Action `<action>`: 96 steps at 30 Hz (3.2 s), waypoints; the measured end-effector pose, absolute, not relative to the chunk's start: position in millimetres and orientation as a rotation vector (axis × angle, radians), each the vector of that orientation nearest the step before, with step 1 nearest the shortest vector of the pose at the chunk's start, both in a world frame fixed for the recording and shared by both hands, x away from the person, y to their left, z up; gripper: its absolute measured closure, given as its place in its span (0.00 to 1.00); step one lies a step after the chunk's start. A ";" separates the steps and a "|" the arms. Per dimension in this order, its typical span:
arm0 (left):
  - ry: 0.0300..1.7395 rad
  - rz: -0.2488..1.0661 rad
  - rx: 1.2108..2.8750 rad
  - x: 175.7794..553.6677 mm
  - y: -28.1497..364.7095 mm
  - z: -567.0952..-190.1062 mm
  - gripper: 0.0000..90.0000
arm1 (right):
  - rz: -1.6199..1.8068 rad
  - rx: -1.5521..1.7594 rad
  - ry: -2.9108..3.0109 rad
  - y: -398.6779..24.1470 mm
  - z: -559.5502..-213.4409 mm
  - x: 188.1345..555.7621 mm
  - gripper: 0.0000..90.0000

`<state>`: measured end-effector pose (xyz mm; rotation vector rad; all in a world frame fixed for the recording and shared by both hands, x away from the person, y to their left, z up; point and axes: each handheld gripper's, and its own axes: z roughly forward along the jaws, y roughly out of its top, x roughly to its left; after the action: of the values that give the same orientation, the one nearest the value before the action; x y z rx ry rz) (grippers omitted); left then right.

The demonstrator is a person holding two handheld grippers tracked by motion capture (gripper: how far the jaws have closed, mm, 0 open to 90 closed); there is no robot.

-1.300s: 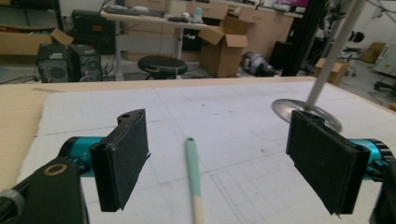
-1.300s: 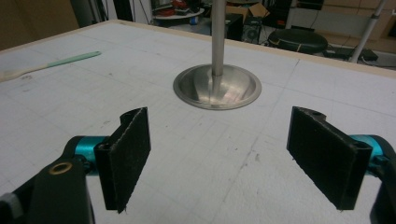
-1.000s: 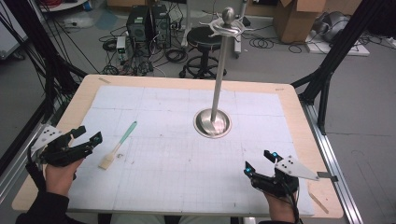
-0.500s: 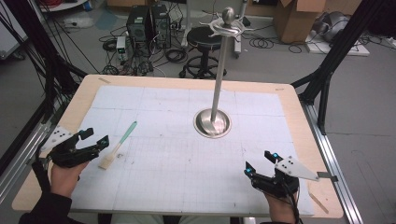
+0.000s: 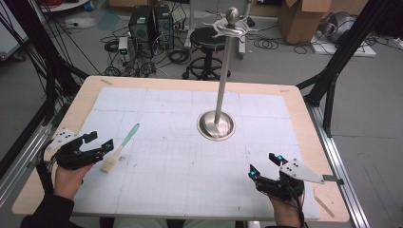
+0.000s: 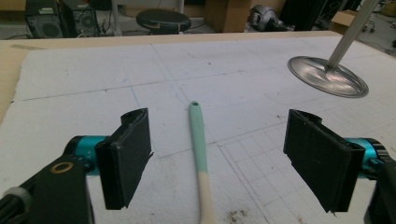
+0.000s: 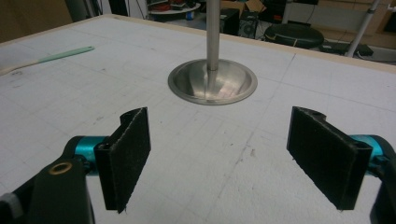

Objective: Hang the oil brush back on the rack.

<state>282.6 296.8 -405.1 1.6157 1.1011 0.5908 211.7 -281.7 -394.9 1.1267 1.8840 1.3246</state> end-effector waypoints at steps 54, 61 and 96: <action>1.308 0.420 1.962 338.0 270.9 -439.9 0.91 | 1.286 1.114 1.921 -277.7 -395.9 212.5 0.23; 1.252 0.440 1.832 327.2 285.0 -422.0 0.91 | 1.294 1.111 1.921 -277.5 -395.8 213.6 0.23; 0.600 0.374 1.614 247.8 217.7 -373.9 0.90 | 1.627 0.763 2.083 -175.2 -349.3 232.5 0.23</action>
<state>247.8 217.7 -373.9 1.6136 0.5996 0.3739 232.5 -175.2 -349.3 0.7633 2.0832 1.6273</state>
